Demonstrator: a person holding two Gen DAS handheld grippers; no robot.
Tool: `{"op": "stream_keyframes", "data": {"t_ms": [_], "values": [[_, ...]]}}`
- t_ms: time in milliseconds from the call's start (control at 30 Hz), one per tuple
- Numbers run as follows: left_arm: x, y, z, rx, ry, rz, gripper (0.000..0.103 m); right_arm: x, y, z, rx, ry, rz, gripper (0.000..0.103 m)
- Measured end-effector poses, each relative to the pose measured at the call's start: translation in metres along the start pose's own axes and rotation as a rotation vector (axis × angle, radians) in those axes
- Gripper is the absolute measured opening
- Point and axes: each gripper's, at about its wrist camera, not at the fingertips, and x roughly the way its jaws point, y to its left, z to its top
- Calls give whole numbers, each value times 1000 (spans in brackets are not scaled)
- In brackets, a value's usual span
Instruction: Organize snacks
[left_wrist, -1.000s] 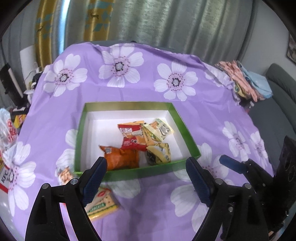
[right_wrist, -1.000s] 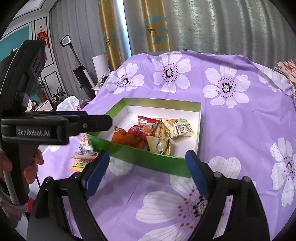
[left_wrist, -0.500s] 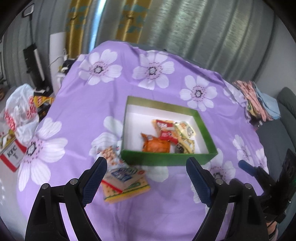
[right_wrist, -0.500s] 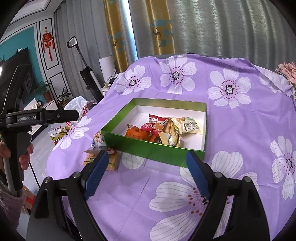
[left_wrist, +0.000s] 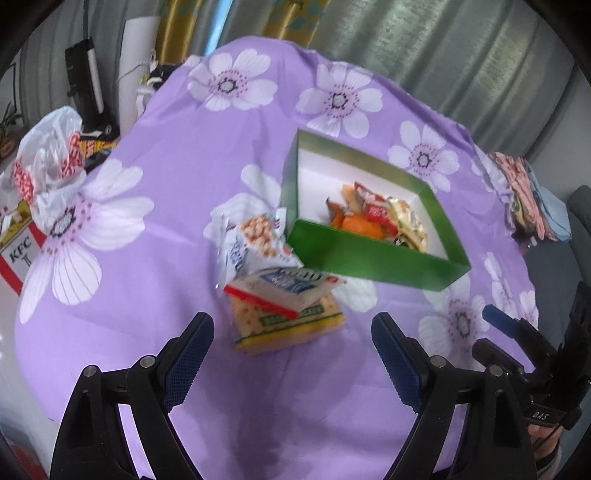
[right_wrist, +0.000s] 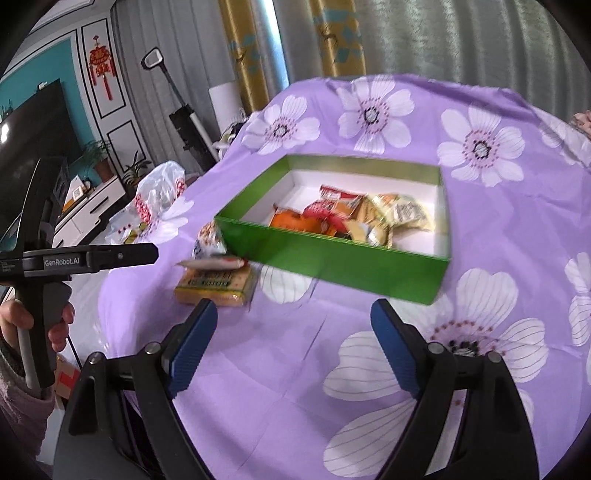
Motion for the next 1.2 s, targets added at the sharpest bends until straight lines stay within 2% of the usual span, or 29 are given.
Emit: {"op": "stream_keyframes", "data": {"t_ms": [567, 667, 800, 1200], "values": [[39, 22, -14, -25, 56, -41, 87, 78, 32, -10, -82, 143, 124, 84], [45, 25, -14, -30, 64, -43, 87, 93, 37, -8, -97, 159, 141, 81], [49, 29, -13, -39, 65, -54, 87, 113, 43, -6, -115, 199, 149, 70], [57, 33, -7, -39, 65, -53, 80, 137, 51, 2, -175, 221, 177, 62]]}}
